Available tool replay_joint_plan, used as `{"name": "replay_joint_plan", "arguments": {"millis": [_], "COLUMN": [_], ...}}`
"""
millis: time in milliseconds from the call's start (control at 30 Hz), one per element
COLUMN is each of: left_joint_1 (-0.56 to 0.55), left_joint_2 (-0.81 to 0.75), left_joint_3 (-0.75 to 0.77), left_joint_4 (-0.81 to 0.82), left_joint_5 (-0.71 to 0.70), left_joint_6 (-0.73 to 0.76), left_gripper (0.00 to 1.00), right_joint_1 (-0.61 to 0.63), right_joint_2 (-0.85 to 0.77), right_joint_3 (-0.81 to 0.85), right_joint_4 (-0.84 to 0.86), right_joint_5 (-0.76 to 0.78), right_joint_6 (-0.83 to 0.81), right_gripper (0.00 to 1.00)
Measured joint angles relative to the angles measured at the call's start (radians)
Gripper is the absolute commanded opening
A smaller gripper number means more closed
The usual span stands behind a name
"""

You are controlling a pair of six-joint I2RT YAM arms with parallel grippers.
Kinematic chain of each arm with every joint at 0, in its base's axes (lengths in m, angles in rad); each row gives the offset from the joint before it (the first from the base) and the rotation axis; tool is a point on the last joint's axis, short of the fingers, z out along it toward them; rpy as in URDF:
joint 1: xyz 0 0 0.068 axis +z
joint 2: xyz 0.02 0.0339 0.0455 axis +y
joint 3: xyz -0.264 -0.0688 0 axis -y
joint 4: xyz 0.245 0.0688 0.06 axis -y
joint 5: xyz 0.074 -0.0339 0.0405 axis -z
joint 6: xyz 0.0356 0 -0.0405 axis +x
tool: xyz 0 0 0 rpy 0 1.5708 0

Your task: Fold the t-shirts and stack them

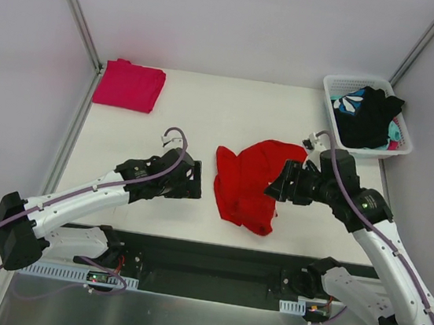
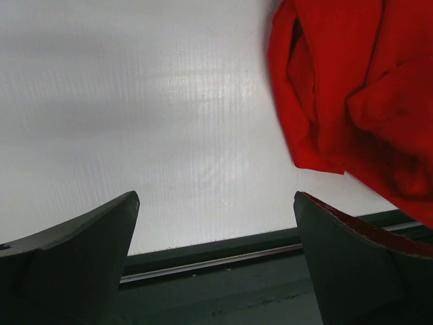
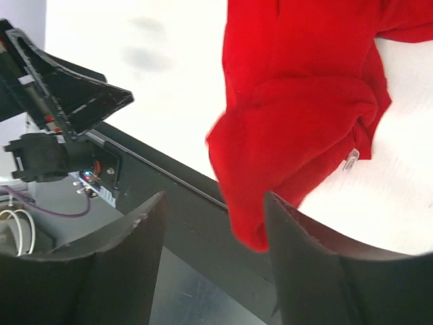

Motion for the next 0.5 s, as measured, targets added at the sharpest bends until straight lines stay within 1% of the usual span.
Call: {"name": "replay_joint_plan", "arguments": {"millis": [33,167,367,500], "left_joint_1": [0.0,0.0,0.0,0.0], "left_joint_2": [0.0,0.0,0.0,0.0], "left_joint_3": [0.0,0.0,0.0,0.0], "left_joint_4": [-0.001,-0.001,-0.001,-0.001], "left_joint_5": [0.0,0.0,0.0,-0.001], "left_joint_6": [0.0,0.002,0.011,0.013], "left_gripper": [0.99,0.99,0.99,0.99], "right_joint_1": [0.0,0.0,0.0,-0.013], "right_joint_2": [0.007,0.049,0.116,0.133], "right_joint_3": [0.0,0.0,-0.002,-0.053], "right_joint_4": [-0.004,-0.008,-0.005,0.028], "right_joint_5": [0.013,0.072,0.172,0.211], "right_joint_6": [-0.005,-0.021,-0.045,-0.053], "right_gripper": [0.66,0.66,0.6,0.57]}}
